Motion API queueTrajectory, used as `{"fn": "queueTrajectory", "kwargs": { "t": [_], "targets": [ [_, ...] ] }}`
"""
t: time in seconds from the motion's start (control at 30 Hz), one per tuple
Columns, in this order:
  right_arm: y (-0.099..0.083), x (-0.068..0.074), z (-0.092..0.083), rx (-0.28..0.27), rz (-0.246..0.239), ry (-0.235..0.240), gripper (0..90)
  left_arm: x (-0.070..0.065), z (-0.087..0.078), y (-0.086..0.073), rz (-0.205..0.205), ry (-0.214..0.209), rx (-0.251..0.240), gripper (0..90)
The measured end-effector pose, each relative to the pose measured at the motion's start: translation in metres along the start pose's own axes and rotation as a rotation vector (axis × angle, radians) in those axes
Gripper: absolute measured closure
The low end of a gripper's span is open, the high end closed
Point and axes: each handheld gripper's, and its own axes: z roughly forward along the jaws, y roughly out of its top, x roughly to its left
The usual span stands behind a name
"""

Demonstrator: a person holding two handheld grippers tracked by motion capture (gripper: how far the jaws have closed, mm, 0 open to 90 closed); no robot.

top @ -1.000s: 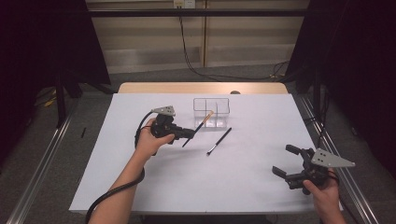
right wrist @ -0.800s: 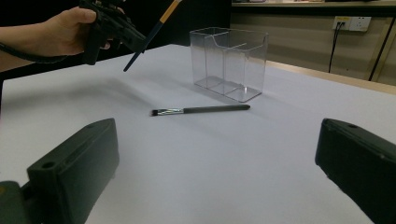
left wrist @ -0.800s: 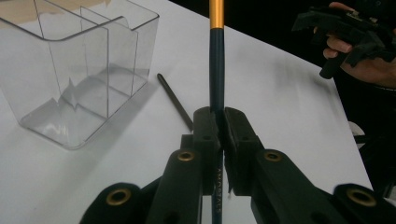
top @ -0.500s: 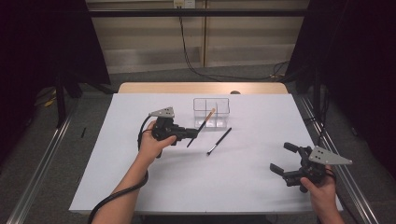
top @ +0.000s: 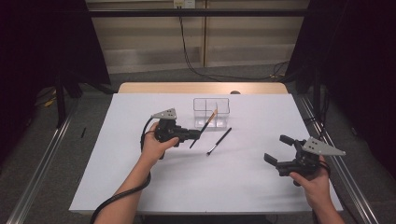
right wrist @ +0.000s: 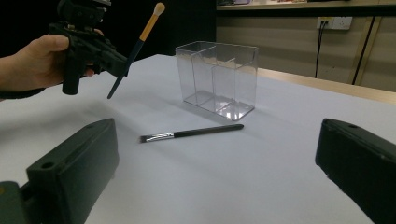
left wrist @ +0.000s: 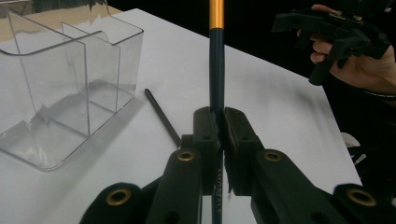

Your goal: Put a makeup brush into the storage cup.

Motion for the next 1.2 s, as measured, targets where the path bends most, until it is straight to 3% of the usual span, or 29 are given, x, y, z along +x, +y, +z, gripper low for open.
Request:
{"fn": "queueTrajectory", "kwargs": {
  "t": [0.2,0.63,1.2],
  "targets": [
    [0.011,0.003,0.019,-0.014,0.054,0.001,0.0,-0.001,0.002,0.0,0.005,-0.003,0.003,84.4],
    [0.033,0.018,0.062,0.005,0.063,0.048,0.0,-0.004,0.002,0.001,0.009,-0.017,-0.018,84.4],
    [0.041,0.027,0.093,0.011,0.076,0.087,3.1,-0.007,0.007,0.002,0.017,-0.029,-0.03,84.3]
  ]
}}
